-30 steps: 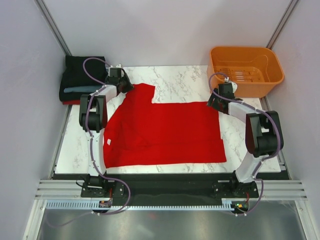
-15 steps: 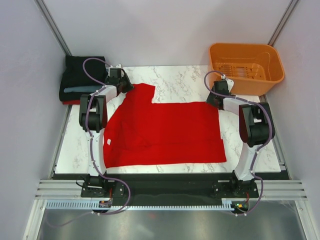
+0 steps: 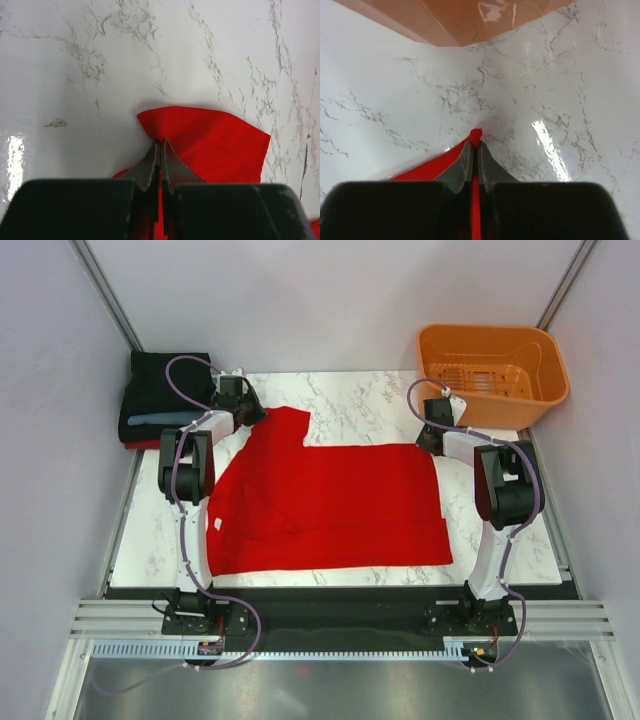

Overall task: Fold and stack the t-shirts
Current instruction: Fold the tshirt

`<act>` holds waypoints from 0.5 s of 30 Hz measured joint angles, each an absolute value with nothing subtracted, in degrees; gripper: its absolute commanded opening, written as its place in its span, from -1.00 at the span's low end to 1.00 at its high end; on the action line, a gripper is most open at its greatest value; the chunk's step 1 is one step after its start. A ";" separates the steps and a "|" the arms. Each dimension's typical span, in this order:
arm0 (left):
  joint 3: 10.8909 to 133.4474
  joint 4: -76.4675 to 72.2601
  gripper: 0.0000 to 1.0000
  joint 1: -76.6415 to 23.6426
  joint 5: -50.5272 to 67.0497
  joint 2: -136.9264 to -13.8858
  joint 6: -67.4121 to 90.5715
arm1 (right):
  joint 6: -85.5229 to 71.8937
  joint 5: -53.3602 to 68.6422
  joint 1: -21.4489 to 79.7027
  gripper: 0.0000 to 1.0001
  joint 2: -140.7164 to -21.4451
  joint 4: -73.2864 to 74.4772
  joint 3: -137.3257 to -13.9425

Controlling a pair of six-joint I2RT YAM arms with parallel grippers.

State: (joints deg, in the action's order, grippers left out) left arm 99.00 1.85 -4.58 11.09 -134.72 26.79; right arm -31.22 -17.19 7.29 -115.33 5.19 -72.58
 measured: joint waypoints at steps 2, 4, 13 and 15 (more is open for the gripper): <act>99.00 1.85 -0.96 -4.58 11.31 -134.72 26.74 | -31.27 -16.67 7.27 -1.00 -115.13 5.43 -72.55; 99.00 2.33 -0.96 -4.58 11.57 -134.54 26.76 | -31.24 -15.92 7.27 -1.00 -114.74 6.20 -72.49; 95.39 10.81 -0.96 -4.60 12.21 -124.60 29.65 | -29.06 -8.86 7.18 -1.00 -108.97 11.77 -72.36; 95.13 12.01 -0.96 -4.62 12.45 -120.49 30.00 | -28.64 -7.60 7.18 -1.00 -107.22 12.73 -72.29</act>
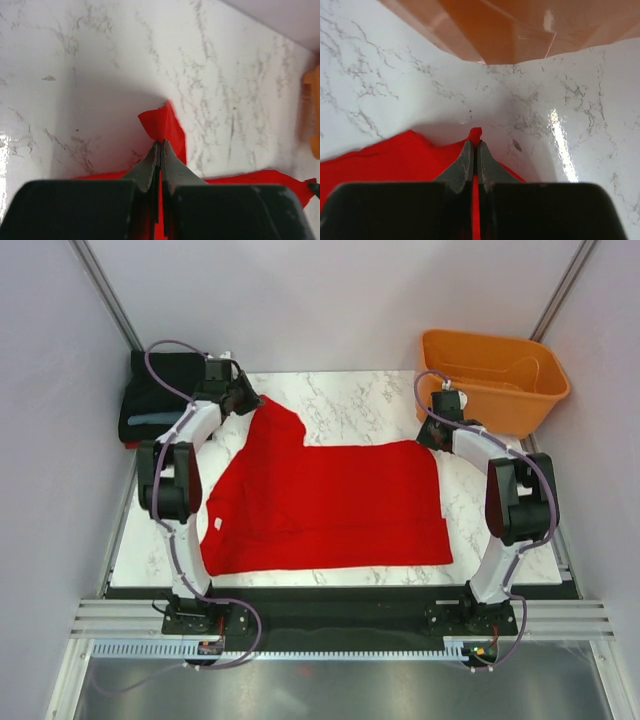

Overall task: Fold and stack the t-shirts
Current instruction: Fold the tshirt

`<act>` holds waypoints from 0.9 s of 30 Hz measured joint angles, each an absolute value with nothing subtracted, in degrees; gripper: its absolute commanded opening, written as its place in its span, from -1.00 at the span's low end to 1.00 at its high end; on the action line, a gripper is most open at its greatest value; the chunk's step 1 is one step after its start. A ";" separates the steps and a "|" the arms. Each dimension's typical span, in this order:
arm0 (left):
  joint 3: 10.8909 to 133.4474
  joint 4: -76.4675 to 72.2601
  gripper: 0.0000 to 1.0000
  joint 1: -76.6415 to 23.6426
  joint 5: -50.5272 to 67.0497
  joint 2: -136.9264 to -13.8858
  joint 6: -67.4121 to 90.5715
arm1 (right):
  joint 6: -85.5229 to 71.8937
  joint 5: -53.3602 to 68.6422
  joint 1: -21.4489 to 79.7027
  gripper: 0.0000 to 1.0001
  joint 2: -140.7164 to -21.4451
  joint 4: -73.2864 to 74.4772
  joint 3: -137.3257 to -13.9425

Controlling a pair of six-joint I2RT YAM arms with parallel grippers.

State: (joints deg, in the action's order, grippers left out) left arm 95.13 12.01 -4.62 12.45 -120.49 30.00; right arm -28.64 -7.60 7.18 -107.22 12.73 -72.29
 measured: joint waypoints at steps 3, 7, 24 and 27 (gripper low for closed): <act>92.58 12.56 -0.96 -4.64 12.75 -113.16 30.04 | -28.40 -6.15 7.31 -1.00 -103.88 13.04 -70.89; 85.80 13.26 -0.96 -4.64 13.04 -102.96 30.04 | -28.25 -4.62 7.66 -1.00 -97.32 13.45 -67.46; 51.35 17.89 -0.96 -4.75 13.61 -62.98 30.02 | -28.23 -3.11 8.03 -1.00 -78.52 16.23 -51.62; 45.89 18.98 -0.96 -4.75 13.13 -55.33 30.15 | -28.25 -4.21 8.03 -1.00 -75.88 16.49 -49.01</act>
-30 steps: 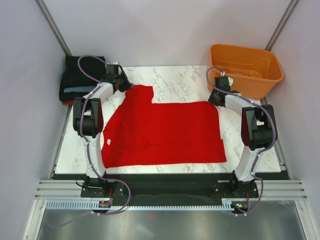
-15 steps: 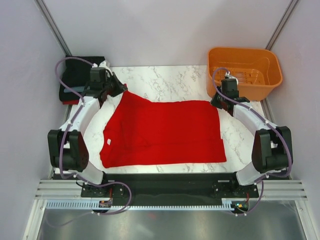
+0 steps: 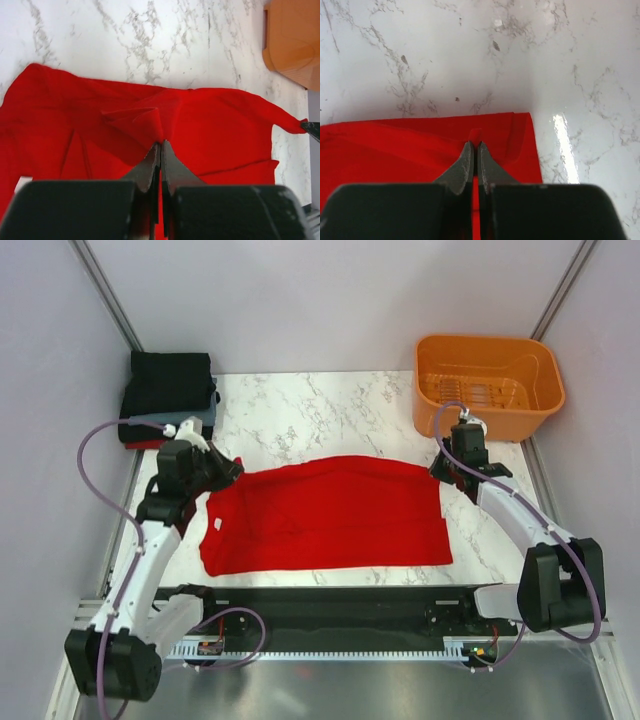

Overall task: Fold and stack the t-shirts
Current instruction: Fold the tshirt

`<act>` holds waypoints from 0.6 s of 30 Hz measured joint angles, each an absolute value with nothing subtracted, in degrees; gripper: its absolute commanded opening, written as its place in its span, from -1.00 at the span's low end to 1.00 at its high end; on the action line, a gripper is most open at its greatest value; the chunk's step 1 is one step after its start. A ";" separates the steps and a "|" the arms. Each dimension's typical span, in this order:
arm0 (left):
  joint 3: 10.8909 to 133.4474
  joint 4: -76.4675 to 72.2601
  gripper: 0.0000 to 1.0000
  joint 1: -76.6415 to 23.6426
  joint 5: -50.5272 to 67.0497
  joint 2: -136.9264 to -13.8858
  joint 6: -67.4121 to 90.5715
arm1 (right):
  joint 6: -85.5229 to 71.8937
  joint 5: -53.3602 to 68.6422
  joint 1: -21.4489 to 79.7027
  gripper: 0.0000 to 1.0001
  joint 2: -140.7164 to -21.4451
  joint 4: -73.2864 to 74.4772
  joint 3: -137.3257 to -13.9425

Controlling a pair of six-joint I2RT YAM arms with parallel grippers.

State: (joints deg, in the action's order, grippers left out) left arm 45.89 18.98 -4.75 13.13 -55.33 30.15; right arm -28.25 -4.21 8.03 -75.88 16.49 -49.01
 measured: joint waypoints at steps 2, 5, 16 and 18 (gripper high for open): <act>42.46 21.12 -0.96 -4.80 11.88 -50.65 30.61 | -28.27 -4.99 8.03 -1.00 -74.81 16.75 -47.70; 38.35 24.45 -0.95 -4.86 10.37 -44.99 32.08 | -28.29 -6.20 8.01 -1.00 -73.69 16.91 -45.76; 34.20 35.09 -0.47 -5.02 3.92 -32.86 40.95 | -28.95 -7.49 7.42 -0.60 -70.50 17.21 -39.29; 33.93 36.47 -0.22 -5.02 3.22 -31.11 43.16 | -29.74 -7.66 7.33 0.25 -69.49 17.26 -37.82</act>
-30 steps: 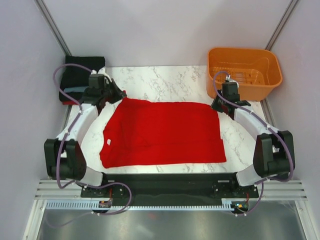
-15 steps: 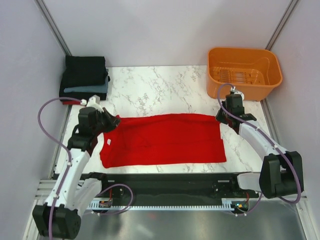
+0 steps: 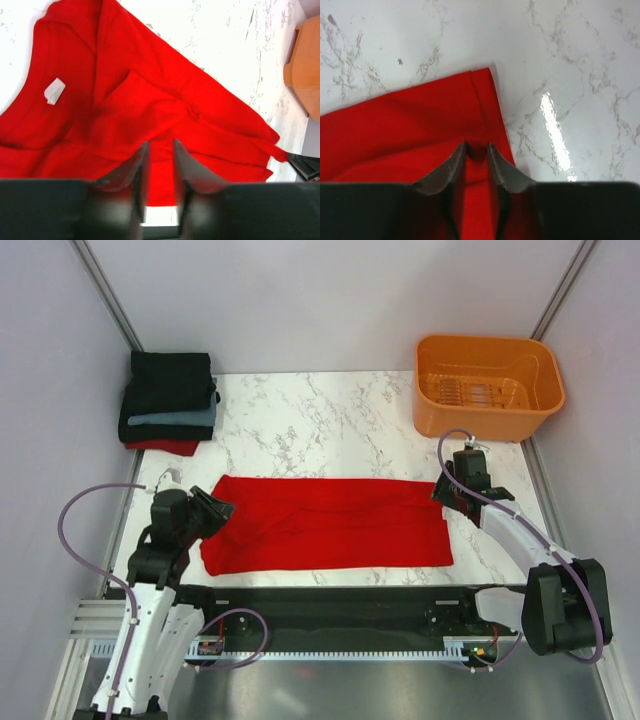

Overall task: Fold and stack the t-shirts
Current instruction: Fold the tshirt

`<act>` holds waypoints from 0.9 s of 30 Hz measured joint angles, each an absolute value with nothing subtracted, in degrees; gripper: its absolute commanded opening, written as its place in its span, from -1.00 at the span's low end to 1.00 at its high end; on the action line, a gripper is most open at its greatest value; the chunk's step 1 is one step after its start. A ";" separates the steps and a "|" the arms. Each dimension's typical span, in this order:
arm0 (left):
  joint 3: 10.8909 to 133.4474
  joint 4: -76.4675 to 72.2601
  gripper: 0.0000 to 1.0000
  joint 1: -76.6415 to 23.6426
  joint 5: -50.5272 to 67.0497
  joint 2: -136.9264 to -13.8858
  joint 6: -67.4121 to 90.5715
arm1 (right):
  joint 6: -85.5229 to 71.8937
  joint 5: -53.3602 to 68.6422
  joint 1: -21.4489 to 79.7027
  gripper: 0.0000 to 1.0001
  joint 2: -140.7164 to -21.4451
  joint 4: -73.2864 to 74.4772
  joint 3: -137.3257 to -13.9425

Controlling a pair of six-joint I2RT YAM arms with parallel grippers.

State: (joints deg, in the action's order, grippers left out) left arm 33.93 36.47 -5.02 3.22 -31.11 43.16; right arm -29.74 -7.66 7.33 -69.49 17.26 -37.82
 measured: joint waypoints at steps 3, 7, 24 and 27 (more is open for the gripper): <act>32.40 38.39 -0.06 -5.02 3.16 -26.76 46.98 | -30.15 -8.21 6.92 0.78 -68.47 17.78 -36.53; 30.57 41.06 -0.01 -5.02 3.14 -19.00 50.72 | -30.02 -9.19 6.07 0.96 -68.29 19.00 -37.17; 22.79 27.03 -0.16 -6.02 4.86 -42.04 52.21 | -28.29 5.37 15.46 0.79 -84.55 14.06 -46.63; 21.87 23.77 -0.17 -6.55 5.04 -46.94 52.12 | -27.90 3.57 15.59 0.82 -86.08 14.92 -44.88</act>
